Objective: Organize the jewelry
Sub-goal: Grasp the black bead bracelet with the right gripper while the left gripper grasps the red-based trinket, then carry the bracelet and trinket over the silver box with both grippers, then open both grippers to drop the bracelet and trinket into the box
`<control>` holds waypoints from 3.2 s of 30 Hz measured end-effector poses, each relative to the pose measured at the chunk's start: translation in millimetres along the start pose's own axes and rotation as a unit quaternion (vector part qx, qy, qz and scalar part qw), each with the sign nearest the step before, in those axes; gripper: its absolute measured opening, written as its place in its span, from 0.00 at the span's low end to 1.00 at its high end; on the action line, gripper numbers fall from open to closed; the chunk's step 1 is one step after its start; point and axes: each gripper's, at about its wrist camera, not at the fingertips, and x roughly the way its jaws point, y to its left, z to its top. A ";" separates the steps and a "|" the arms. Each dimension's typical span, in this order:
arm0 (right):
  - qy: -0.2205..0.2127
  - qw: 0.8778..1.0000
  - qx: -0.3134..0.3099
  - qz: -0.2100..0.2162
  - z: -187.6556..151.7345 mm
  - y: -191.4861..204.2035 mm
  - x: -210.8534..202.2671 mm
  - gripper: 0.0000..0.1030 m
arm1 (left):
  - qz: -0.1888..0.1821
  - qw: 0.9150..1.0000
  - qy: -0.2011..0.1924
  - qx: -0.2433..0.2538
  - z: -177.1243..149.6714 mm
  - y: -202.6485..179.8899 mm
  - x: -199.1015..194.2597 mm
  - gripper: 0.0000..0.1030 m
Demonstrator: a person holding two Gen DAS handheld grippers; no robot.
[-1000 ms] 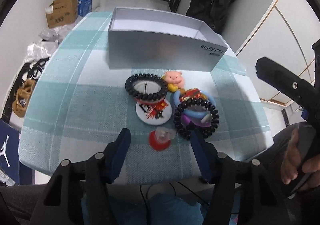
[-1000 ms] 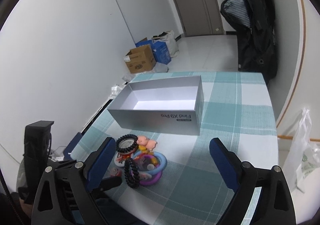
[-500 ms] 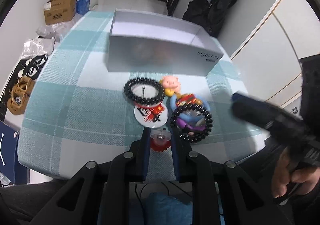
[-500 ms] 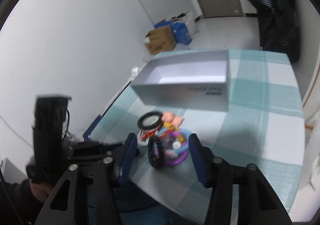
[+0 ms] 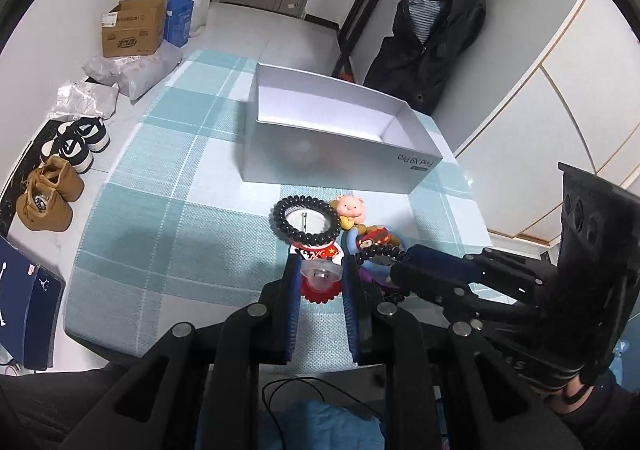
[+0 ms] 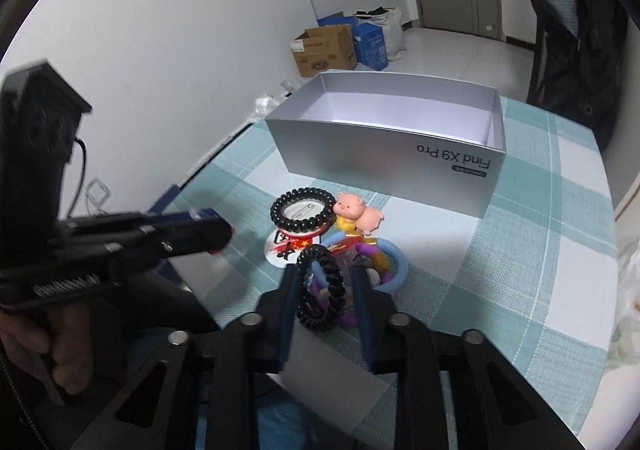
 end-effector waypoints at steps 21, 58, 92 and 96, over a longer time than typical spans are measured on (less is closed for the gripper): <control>-0.084 0.992 0.066 0.060 17.4 -18.6 -36.6 0.08 | -0.026 0.999 -0.029 -0.029 15.4 8.5 -17.6 0.14; -0.037 0.987 0.131 0.083 111.5 -118.1 27.8 0.08 | -0.045 0.997 0.058 0.026 118.2 -3.7 80.8 0.14; -0.111 0.991 0.075 0.029 93.4 -82.9 -38.2 0.75 | -0.035 0.998 -0.045 0.010 92.6 7.1 16.7 0.46; -0.118 0.990 0.070 0.024 86.0 -75.5 -48.5 0.83 | -0.028 0.998 -0.048 -0.003 80.7 12.5 9.2 0.67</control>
